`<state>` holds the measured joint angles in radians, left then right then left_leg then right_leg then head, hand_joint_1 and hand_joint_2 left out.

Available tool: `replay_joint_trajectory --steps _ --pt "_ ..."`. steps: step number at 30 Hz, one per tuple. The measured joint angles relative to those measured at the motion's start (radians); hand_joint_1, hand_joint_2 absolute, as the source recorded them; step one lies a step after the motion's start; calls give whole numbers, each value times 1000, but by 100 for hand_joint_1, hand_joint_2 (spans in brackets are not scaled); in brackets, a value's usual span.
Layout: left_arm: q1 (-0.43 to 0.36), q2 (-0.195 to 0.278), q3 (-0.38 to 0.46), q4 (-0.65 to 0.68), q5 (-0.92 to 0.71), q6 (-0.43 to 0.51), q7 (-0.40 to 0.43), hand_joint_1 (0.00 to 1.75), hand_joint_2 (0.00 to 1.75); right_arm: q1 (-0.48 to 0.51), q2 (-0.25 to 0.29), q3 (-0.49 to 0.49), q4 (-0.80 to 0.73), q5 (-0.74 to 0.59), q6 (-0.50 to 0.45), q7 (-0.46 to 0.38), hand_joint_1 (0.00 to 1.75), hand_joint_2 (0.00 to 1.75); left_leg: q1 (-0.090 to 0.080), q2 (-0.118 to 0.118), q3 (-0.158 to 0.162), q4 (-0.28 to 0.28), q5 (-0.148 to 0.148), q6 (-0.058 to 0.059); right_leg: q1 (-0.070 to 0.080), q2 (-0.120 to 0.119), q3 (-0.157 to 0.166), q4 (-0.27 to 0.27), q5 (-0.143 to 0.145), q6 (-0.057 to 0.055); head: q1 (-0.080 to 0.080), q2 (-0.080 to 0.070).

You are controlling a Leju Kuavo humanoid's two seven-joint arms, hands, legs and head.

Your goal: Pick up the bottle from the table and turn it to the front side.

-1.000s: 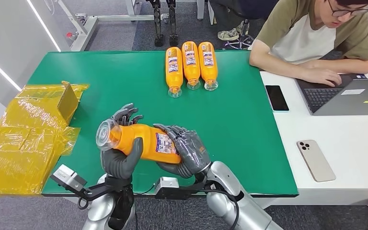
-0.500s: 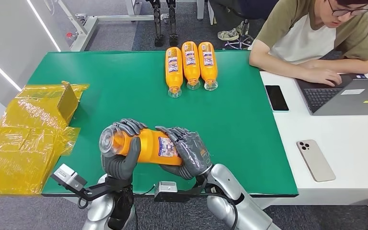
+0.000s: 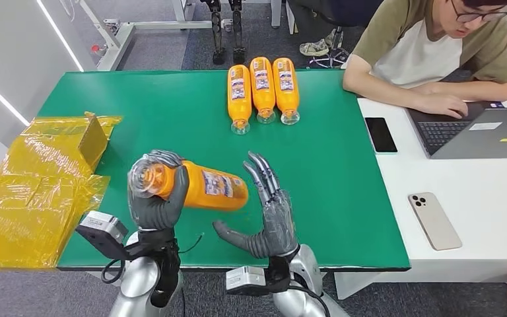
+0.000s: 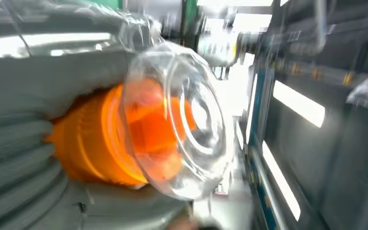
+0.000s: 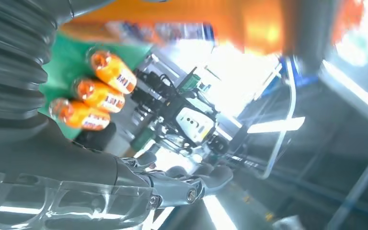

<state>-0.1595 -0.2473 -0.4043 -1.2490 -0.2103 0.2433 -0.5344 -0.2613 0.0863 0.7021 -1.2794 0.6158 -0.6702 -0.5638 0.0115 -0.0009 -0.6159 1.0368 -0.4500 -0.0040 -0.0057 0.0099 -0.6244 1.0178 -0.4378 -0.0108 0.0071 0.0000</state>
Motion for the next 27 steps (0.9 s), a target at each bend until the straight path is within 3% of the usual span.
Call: replay_joint_trajectory --steps 4,6,9,12,14,18,21,24,27 --pt "-12 12 1 -14 -57 67 17 175 175 27 36 -25 -22 -30 0 -9 0 175 0 0 0 0 0 0 0 0 0 0 0 0 0 0" --pt "-16 21 2 -15 -195 189 58 175 175 44 47 -36 -38 -68 0 -21 0 175 0 0 0 0 0 0 0 0 0 0 0 0 0 0" --pt "-19 45 43 -18 -619 404 159 175 175 84 57 -50 -79 -128 0 -44 0 175 0 0 0 0 0 0 0 0 0 0 0 0 0 0" --pt "-24 71 164 -17 -1120 450 262 175 175 116 62 -62 -120 -151 0 -75 0 175 0 0 0 0 0 0 0 0 0 0 -1 -1 0 0" --pt "-36 110 212 -1 -1289 452 359 175 175 132 64 -75 -144 -160 0 -100 0 175 0 1 1 0 -1 -1 0 1 0 0 -1 -1 0 0" --pt "-75 192 230 54 -1340 452 494 175 175 152 66 -95 -171 -173 0 -125 0 175 1 0 1 0 0 -2 1 0 -1 1 -1 -1 0 0" --pt "-153 274 188 153 -1354 452 637 175 175 159 70 -110 -187 -177 0 -129 0 175 1 0 1 0 1 -2 1 0 -1 1 -1 -2 0 0" --pt "-260 346 135 284 -1354 452 669 175 175 160 78 -123 -198 -165 0 -113 0 175 1 1 0 0 2 -3 1 0 -1 2 0 -3 0 0" --pt "-328 383 101 376 -1354 452 667 175 175 160 83 -132 -204 -157 0 -103 0 175 1 1 1 0 2 -4 1 1 -1 2 1 -3 0 0"
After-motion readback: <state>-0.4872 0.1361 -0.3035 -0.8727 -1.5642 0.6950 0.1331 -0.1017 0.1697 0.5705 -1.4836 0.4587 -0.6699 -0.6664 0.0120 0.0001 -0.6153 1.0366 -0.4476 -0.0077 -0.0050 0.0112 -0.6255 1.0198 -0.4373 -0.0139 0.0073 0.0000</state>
